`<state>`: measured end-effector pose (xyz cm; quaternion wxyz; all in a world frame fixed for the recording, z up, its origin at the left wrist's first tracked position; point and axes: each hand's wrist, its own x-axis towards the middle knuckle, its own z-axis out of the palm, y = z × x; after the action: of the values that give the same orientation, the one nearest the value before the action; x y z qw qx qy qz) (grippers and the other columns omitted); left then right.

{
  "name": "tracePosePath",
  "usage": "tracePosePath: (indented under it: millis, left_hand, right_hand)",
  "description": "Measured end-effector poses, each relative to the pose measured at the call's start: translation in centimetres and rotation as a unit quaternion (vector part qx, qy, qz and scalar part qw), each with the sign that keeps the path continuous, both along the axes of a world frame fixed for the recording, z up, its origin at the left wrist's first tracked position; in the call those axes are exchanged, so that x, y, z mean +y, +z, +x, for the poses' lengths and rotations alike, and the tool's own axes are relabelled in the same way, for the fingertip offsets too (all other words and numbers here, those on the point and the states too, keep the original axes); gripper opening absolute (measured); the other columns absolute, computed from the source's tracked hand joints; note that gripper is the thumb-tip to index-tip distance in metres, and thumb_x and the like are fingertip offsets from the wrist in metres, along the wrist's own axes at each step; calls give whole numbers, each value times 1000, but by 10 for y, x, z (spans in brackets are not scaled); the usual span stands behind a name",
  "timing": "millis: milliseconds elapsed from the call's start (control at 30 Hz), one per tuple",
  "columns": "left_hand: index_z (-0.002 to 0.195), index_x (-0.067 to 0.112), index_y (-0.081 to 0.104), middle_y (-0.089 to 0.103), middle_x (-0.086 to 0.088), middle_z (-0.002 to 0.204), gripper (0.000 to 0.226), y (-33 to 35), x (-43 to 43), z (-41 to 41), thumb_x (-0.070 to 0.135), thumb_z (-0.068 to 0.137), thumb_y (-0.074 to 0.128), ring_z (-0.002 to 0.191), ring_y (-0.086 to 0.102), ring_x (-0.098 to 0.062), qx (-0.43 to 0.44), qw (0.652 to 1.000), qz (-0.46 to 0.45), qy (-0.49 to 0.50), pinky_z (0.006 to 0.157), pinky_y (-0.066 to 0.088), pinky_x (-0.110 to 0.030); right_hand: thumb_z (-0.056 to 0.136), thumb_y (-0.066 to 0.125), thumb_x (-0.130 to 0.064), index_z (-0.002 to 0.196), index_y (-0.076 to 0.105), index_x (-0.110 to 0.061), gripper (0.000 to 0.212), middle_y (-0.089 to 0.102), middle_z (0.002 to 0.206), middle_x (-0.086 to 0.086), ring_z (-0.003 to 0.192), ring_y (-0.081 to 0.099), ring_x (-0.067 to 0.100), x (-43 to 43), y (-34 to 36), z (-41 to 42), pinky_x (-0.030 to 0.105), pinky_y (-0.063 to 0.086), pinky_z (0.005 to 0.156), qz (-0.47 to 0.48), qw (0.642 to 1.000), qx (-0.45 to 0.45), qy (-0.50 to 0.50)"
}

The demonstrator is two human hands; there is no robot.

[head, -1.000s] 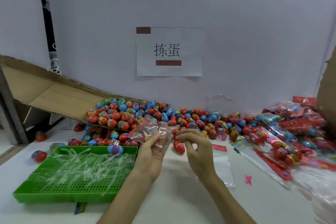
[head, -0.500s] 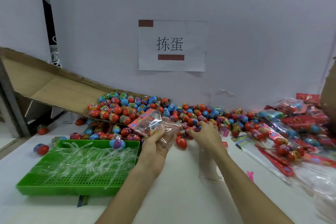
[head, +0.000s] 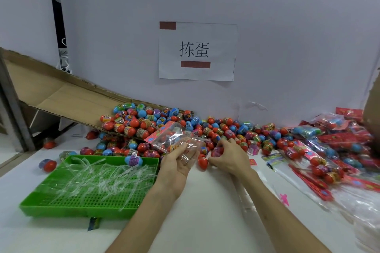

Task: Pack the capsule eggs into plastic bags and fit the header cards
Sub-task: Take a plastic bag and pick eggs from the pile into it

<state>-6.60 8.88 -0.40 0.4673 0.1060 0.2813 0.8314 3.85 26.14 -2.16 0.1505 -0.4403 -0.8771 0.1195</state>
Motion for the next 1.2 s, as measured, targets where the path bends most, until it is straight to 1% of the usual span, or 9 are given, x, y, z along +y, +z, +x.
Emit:
tracePosePath:
  millis: [167,367,500,567,700,833,967,1133,1200]
  left_hand:
    - [115,-6,70,75,-25,112,25,-1,1,0,3,94,61,98,78,-29,-8,1000,5,1,76,64,-34]
    - [110,-4,70,76,-24,107,24,-1,1,0,4,88,65,93,78,-28,-5,1000,5,0,73,64,-33]
    - [112,-4,69,77,-23,105,37,0,1,0,8,77,70,94,79,-29,0,1000,6,0,73,64,-33]
    - [118,-5,67,77,-24,107,40,-1,1,0,7,80,69,95,78,-29,-3,1000,3,3,73,64,-33]
    - [119,-6,67,77,-24,107,25,-1,0,0,2,96,59,94,79,-28,-7,1000,-7,3,71,64,-32]
    - [128,-8,62,76,-24,111,31,1,-2,0,4,100,57,97,78,-27,-1,1000,-15,-1,74,64,-31]
    - [133,-8,60,74,-25,116,35,2,-2,1,4,100,57,103,76,-29,-6,1000,-15,-5,81,64,-32]
    - [129,-9,61,74,-26,117,32,3,-3,0,4,100,57,104,76,-30,-6,1000,-16,-4,84,64,-34]
    - [126,-9,62,74,-25,115,30,2,-2,-1,4,100,58,102,77,-29,-6,1000,-16,7,87,63,-35]
  right_hand:
    - [80,73,-46,89,59,-33,21,52,95,-6,82,53,12,-3,-4,11,28,39,65,9,999,37,17]
    - [86,68,-47,80,57,-28,23,51,90,-8,78,51,11,-5,-4,16,28,36,62,30,997,66,20]
    - [85,70,-44,72,53,-28,27,50,92,-7,80,52,14,-4,-1,18,26,34,59,12,986,167,-13]
    - [87,71,-45,77,56,-26,26,52,95,-6,85,54,17,-4,3,17,27,38,64,13,979,204,-24]
    - [89,72,-49,108,67,-22,33,55,109,-5,96,53,14,-12,10,8,30,43,79,1,969,246,-7]
    - [88,73,-42,97,63,-30,18,61,99,-7,85,57,11,-30,7,-1,27,47,68,10,989,144,21]
    - [88,76,-32,97,65,-26,15,65,94,-6,84,60,12,-36,2,5,32,56,76,-11,988,154,9]
    - [87,80,-25,98,70,-26,15,67,96,-8,86,60,6,-44,2,9,16,48,68,-83,963,255,25]
    - [87,80,-22,98,71,-26,15,67,97,-9,92,66,13,-47,5,13,29,60,71,-145,929,339,32]
